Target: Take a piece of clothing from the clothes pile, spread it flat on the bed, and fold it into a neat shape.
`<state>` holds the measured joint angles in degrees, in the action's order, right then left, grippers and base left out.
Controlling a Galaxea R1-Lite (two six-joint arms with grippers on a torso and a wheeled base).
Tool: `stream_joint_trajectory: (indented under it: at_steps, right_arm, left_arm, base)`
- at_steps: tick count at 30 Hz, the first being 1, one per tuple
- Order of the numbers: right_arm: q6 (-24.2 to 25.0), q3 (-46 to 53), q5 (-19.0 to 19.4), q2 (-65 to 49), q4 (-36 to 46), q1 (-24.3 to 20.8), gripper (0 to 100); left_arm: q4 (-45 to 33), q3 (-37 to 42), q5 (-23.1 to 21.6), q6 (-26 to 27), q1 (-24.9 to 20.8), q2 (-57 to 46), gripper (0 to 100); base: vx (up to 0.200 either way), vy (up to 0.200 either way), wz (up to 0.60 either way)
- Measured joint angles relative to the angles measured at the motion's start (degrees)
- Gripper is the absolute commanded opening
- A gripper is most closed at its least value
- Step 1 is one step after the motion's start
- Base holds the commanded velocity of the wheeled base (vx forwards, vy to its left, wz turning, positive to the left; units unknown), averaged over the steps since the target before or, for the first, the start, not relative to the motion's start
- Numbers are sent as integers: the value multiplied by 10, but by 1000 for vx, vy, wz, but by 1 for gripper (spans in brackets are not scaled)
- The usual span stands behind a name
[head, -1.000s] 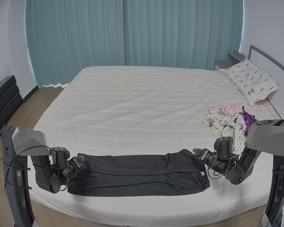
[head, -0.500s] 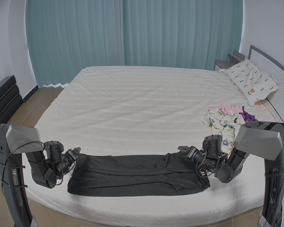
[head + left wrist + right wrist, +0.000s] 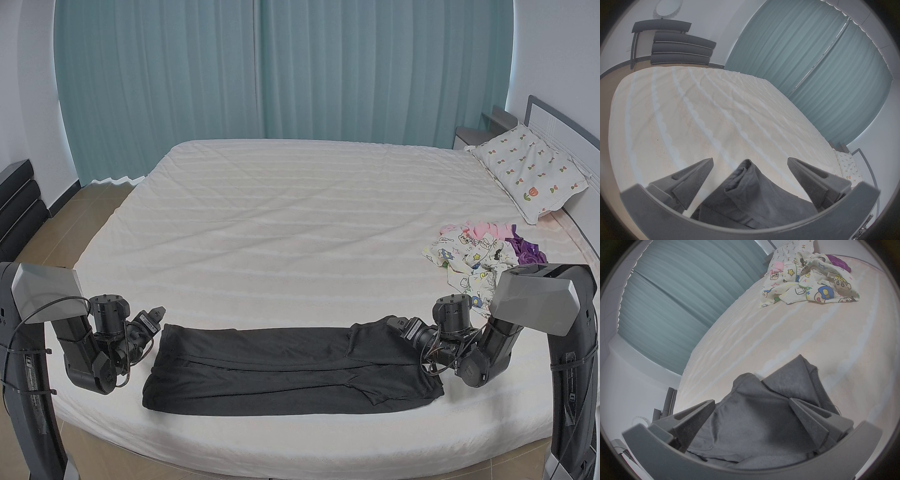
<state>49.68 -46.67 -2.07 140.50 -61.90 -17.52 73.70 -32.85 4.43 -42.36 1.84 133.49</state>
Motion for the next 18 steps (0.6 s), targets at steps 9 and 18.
stream_joint_trajectory:
  at_steps: [9,18]
  right_arm:
    - [37,81,-8,-54,-29,6,100]
    - [76,171,2,-77,-147,20,100]
  left_arm:
    - [-11,-2,-50,0,18,-7,100]
    - [-180,-72,-108,15,22,-42,100]
  base:
    - [0,0,0]
    - [0,0,0]
